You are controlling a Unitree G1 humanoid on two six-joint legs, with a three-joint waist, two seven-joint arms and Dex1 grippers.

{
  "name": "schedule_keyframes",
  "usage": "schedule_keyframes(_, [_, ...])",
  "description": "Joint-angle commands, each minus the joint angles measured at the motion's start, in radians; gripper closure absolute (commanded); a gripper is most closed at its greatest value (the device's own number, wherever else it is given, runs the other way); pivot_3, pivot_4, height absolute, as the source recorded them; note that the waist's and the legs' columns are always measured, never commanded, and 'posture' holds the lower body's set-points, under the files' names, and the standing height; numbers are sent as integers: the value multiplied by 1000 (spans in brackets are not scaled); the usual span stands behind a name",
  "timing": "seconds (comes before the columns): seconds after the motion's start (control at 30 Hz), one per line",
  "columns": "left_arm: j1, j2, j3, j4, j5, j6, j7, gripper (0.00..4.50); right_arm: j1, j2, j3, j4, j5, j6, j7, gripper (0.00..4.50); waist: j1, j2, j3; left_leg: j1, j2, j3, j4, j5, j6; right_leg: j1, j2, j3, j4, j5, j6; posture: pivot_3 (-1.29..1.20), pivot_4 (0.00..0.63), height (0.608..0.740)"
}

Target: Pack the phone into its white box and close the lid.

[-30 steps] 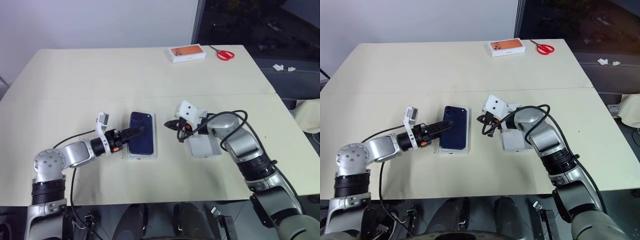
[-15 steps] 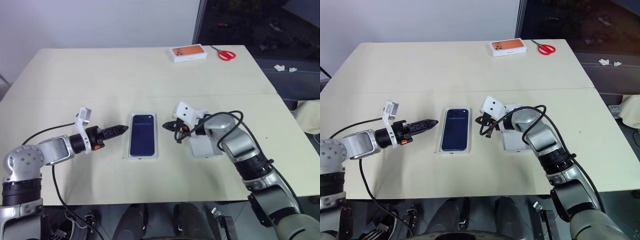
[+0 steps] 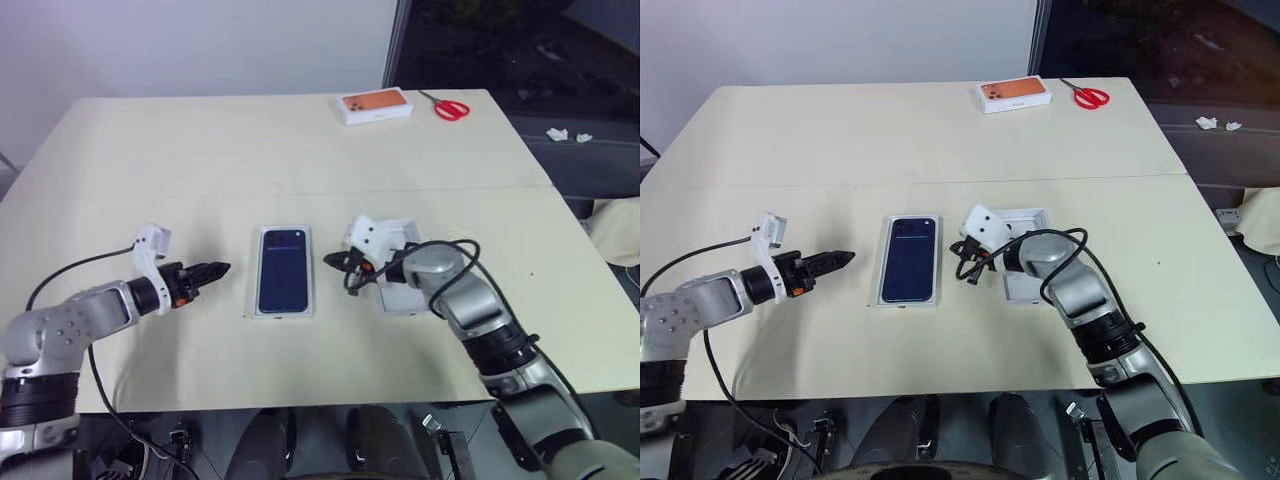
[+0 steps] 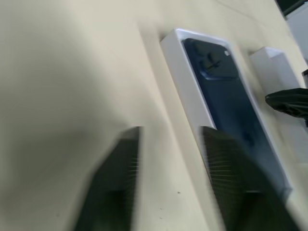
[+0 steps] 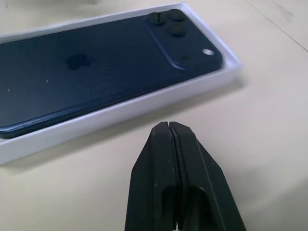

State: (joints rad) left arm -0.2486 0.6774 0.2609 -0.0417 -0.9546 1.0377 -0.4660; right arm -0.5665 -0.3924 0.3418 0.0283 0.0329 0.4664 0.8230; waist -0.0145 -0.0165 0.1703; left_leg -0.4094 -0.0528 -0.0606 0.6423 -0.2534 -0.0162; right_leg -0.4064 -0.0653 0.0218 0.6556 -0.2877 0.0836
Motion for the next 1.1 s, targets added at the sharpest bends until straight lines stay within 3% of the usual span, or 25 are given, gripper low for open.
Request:
schedule_keyframes(0.03, [-22,-43,-31,-15,53,-25,17,4472,-11,22,16,2,-27,-41,-25,4500,2,0,0,0,0,0,0,0,0,0,0,0,0,0,0,0,150,740])
schedule_keyframes(0.23, [-13,-104,-195,-41,191,-67,-15,4472,15,24,47,-3,-57,-62,-27,4500,5,1,-1,0,0,0,1,0,0,1,0,0,0,0,0,0,150,740])
schedule_keyframes(0.37, [-63,-174,-233,-18,208,-60,-34,4472,14,10,25,10,-58,-56,-26,4500,9,1,-1,0,-1,0,2,0,0,2,-1,-1,0,0,0,0,150,740])
schedule_keyframes(0.67, [-219,-329,-423,98,361,-114,-139,4472,42,-156,-58,58,-72,-122,4,4500,49,2,-1,1,-4,-2,6,-2,3,9,-2,-3,-3,0,0,0,150,740])
schedule_keyframes(0.87, [-316,-437,-478,222,442,-170,-190,4472,131,-269,-107,32,-71,-141,39,4500,60,1,-1,1,-5,-2,7,-2,3,13,-3,-5,-7,0,1,0,150,740])
schedule_keyframes(1.1, [-362,-492,-481,309,504,-210,-235,4472,201,-291,-138,-52,-63,-101,38,4500,55,1,-1,3,-4,-2,8,-3,5,14,-3,-6,-7,0,1,0,150,740])
